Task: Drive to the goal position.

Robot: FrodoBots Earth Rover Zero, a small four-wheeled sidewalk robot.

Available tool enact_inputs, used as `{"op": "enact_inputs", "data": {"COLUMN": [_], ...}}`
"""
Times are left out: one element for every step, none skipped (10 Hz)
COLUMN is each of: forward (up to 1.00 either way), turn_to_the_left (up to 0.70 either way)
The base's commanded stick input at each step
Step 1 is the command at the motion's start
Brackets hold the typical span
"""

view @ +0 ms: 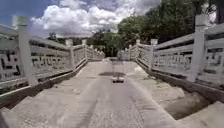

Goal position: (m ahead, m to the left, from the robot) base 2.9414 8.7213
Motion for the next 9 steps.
{"op": "enact_inputs", "data": {"forward": [0.45, 0.45, 0.45, 0.45, 0.45, 0.45, 0.62, 0.7, 0.7], "turn_to_the_left": [0.0, 0.0, 0.0, 0.0, 0.0, 0.0, 0.0, 0.0, 0.0]}}
